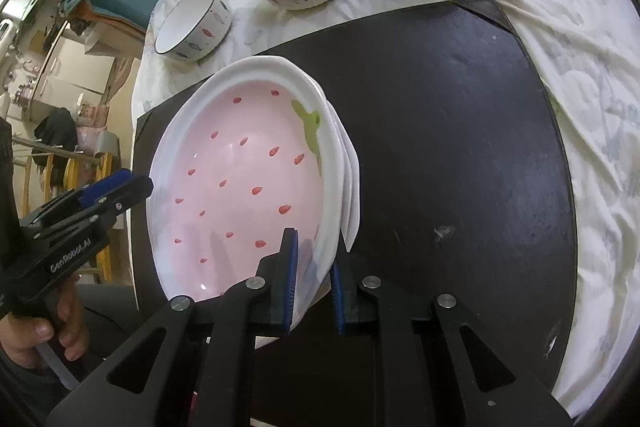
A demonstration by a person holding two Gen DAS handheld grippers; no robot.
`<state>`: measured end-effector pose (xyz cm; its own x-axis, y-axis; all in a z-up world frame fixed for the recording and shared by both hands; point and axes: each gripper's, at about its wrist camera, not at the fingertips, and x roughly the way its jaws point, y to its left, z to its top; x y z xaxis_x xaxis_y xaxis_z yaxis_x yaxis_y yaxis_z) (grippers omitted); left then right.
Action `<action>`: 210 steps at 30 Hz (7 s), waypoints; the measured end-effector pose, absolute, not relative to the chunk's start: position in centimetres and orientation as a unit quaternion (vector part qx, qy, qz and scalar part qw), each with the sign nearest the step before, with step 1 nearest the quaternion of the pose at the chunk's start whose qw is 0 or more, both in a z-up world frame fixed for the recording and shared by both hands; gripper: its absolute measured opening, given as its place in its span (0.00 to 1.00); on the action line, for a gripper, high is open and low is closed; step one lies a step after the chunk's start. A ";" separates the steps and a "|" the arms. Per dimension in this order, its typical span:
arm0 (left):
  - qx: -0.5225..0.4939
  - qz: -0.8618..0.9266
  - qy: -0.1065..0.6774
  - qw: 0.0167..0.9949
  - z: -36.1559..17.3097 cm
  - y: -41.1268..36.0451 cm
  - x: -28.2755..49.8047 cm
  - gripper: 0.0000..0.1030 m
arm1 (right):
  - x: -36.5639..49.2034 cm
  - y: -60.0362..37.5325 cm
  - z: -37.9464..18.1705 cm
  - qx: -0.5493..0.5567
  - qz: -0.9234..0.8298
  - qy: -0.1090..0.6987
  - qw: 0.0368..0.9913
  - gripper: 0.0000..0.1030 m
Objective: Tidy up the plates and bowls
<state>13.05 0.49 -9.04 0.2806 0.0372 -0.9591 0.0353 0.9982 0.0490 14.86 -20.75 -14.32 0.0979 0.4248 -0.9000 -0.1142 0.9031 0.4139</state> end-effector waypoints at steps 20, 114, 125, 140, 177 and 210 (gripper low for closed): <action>0.013 0.014 0.524 0.851 -6.0 1.9 11.4 0.99 | 14.5 -21.4 -13.0 0.114 0.164 0.635 0.747 0.48; -0.187 0.009 0.625 0.758 -15.2 13.6 31.5 0.12 | 35.7 -4.6 -17.3 0.176 0.139 0.639 0.736 0.17; -0.151 0.004 0.608 0.779 -12.2 11.8 30.5 0.10 | 34.6 -4.8 -16.7 0.151 0.147 0.627 0.750 0.14; -0.111 -0.035 0.582 0.805 -4.5 6.1 23.5 0.10 | 28.1 -11.0 -9.1 0.177 0.160 0.587 0.773 0.14; -0.049 -0.017 0.631 0.774 -8.4 0.1 11.4 0.13 | 13.6 -18.8 -11.6 0.210 0.200 0.606 0.741 0.14; -0.026 -0.052 0.623 0.780 -9.6 -3.2 13.2 0.13 | 14.6 -21.3 -12.4 0.209 0.170 0.606 0.749 0.14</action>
